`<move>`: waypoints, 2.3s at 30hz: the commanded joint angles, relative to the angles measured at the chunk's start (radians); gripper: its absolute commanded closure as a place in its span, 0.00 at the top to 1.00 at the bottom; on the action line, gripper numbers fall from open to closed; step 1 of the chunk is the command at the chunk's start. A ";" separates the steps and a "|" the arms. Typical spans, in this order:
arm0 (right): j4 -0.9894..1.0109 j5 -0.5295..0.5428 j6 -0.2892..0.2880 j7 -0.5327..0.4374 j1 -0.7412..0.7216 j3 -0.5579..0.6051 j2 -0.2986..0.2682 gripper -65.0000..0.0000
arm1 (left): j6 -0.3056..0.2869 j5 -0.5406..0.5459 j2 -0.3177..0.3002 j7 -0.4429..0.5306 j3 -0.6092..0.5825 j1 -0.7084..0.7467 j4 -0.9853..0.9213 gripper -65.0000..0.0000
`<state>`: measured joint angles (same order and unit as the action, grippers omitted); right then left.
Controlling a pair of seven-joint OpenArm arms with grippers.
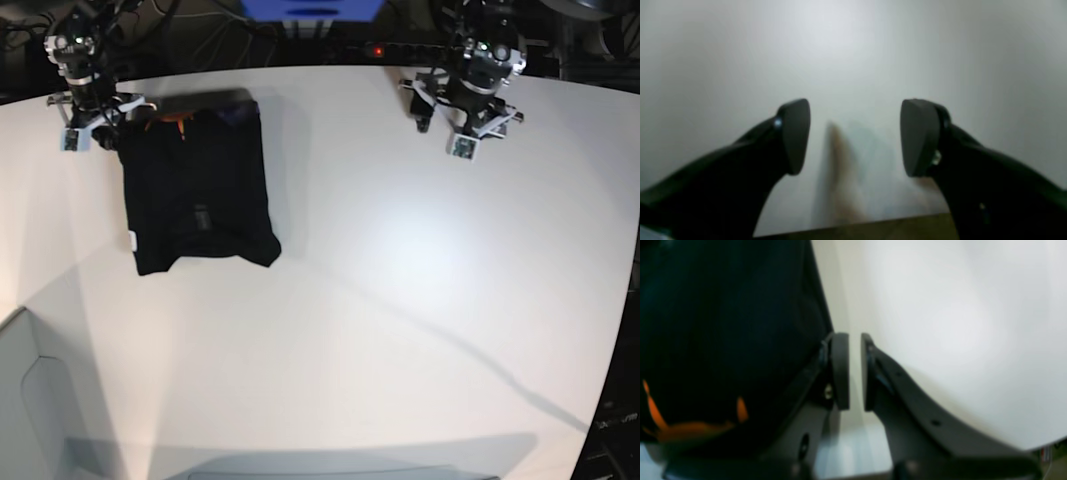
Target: Fold the T-shirt properly
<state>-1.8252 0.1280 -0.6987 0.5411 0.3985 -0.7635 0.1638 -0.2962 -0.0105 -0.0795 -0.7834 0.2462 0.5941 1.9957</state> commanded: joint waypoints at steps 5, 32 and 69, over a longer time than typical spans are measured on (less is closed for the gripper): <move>-0.017 0.017 0.001 -0.019 0.006 0.000 -0.007 0.08 | 0.004 -0.009 0.011 0.014 0.003 0.051 0.018 0.63; -0.143 0.012 0.001 0.000 0.230 -0.166 -0.007 0.07 | 0.004 -0.009 0.062 0.014 0.015 0.412 0.029 0.33; 1.228 -0.149 0.188 -0.482 0.004 0.434 -0.146 0.07 | 0.004 -0.010 -0.087 0.729 0.023 -0.363 -1.745 0.21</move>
<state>-0.5846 -0.0223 -0.5121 0.0544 0.3843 -0.3218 0.0212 -0.2916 -0.0177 -0.1596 -0.0566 0.2687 0.2207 0.2489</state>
